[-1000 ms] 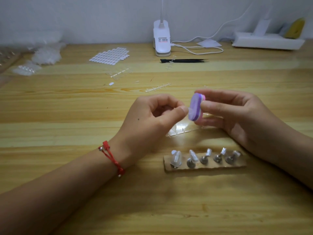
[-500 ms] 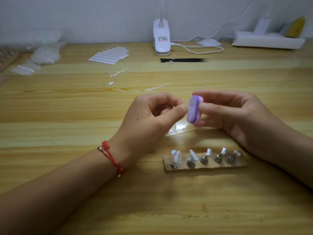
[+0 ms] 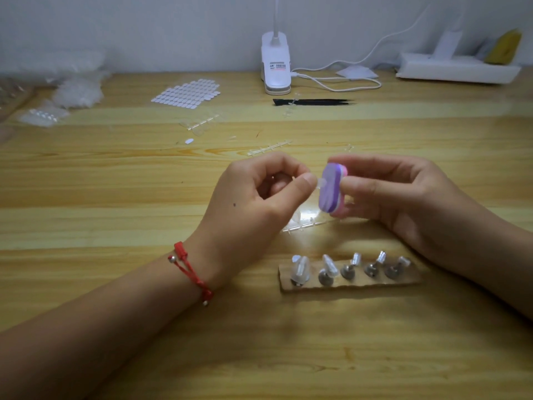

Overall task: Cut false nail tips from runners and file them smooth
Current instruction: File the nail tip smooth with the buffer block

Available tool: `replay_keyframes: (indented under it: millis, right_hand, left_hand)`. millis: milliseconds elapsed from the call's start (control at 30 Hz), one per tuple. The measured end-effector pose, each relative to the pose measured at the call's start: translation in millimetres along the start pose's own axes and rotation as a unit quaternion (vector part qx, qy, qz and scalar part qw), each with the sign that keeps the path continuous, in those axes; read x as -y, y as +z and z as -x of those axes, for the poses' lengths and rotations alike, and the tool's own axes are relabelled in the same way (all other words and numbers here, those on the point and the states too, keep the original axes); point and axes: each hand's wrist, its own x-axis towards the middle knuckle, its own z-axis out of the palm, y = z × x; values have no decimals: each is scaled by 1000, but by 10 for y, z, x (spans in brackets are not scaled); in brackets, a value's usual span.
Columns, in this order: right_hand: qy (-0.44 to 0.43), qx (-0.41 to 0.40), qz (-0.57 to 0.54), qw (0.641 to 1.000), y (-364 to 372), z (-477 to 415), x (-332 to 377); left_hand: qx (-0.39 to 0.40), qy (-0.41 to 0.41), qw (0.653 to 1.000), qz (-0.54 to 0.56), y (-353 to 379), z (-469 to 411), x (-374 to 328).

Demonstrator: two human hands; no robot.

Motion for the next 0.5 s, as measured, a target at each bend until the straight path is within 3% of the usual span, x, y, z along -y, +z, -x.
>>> replay_keyframes:
  millis: [500]
  right_hand:
    - [-5,3,15,1000,7,5,-11]
  left_hand:
    - [0,0,1000,2,-5,-5,11]
